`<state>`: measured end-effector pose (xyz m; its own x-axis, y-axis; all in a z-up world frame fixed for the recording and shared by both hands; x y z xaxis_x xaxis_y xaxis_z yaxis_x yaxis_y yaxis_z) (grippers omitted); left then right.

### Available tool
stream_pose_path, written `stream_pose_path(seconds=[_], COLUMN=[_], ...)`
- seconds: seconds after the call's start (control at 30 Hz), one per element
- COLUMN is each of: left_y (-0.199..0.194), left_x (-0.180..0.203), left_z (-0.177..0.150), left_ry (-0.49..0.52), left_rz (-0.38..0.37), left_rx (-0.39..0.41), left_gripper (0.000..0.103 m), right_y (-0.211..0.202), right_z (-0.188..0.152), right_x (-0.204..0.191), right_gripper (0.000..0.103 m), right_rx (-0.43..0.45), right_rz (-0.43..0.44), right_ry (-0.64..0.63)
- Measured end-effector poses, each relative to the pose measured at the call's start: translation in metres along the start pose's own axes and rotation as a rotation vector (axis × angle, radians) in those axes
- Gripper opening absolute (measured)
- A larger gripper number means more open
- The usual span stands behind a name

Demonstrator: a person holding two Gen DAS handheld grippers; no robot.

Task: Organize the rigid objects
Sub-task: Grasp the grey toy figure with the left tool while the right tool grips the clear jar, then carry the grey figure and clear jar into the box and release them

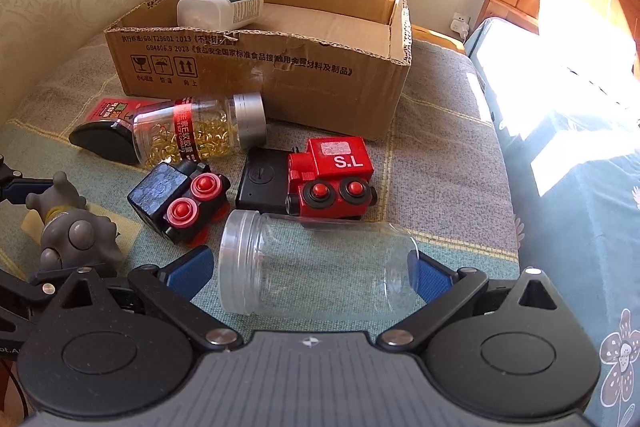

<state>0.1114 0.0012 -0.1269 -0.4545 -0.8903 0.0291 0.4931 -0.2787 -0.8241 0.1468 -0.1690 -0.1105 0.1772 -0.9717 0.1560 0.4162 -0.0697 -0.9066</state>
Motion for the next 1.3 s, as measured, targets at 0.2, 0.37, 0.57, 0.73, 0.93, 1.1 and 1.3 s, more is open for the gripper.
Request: stream_pose_path(seconds=[0.2,0.37,0.57,0.73,0.93,1.1,1.3], left_y=[-0.001,-0.003,-0.015,-0.034,-0.059,-0.062,-0.043], left_x=[0.003,0.006,0.009,0.006,-0.002,-0.013,-0.032], left_z=[0.002,0.005,0.011,0.031,0.077,0.123,0.166], left_ry=[0.005,0.009,0.016,-0.004,0.01,0.006,-0.021], left_rz=[0.001,0.031,0.052,0.063,0.123,0.162,0.172], left_rx=[-0.01,-0.028,-0.032,-0.011,0.083,0.149,0.162], left_gripper=[0.072,0.071,0.07,0.07,0.07,0.071,0.071], right_y=[-0.002,-0.006,-0.02,-0.039,-0.061,-0.073,-0.077], right_z=[0.0,-0.005,-0.009,-0.004,0.015,0.038,0.068], right_x=[0.003,0.006,0.01,0.016,0.025,0.031,0.033], right_gripper=[0.095,0.095,0.094,0.094,0.094,0.094,0.094], right_rx=[-0.002,0.008,0.038,0.081,0.151,0.204,0.246], right_rz=[-0.011,0.024,0.074,0.088,0.099,0.105,0.095], right_ry=[-0.012,-0.025,-0.065,-0.111,-0.149,-0.166,-0.179])
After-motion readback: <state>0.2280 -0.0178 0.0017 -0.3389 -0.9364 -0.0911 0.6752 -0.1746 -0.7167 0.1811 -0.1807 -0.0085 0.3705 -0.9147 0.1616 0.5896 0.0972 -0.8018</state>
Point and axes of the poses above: each gripper's, at about its wrist camera, not at the fingertips, and y roughly the way its jaws point, x to its right, z to its top, the point moved 6 cm from there along y, roughly the way its jaws point, and after that the axes turned 9 degrees about -x, right-handed, at the moved point
